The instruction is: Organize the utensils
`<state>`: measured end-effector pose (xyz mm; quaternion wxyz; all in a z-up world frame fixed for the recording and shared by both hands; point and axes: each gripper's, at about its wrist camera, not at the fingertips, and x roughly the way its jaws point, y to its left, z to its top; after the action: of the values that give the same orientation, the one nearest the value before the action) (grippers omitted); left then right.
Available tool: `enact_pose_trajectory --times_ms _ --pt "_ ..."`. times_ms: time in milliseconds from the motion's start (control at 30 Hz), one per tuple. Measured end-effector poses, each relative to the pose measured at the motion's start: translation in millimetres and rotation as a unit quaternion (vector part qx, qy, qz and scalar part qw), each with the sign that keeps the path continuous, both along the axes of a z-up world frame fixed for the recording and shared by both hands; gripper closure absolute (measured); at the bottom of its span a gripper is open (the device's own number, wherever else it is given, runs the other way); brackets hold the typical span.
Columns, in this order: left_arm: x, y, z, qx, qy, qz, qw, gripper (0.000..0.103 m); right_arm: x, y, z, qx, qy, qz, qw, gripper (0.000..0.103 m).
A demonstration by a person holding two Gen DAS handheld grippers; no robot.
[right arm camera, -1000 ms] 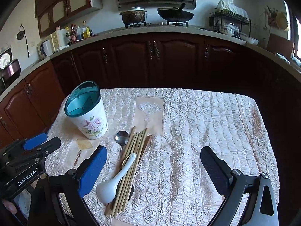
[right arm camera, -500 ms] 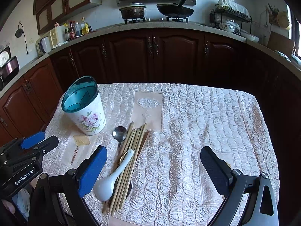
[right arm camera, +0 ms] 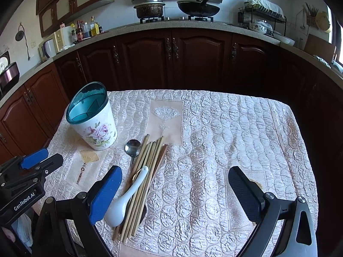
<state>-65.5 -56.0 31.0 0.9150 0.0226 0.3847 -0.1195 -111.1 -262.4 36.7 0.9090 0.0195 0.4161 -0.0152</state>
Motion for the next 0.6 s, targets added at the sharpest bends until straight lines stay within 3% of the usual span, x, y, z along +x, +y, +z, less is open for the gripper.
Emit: enact_pose_trajectory --times_ms 600 --pt "0.4 -0.7 -6.0 -0.002 0.011 -0.003 0.9999 0.056 1.0 2.5 -6.2 -0.020 0.010 -0.003 1.000 0.004"
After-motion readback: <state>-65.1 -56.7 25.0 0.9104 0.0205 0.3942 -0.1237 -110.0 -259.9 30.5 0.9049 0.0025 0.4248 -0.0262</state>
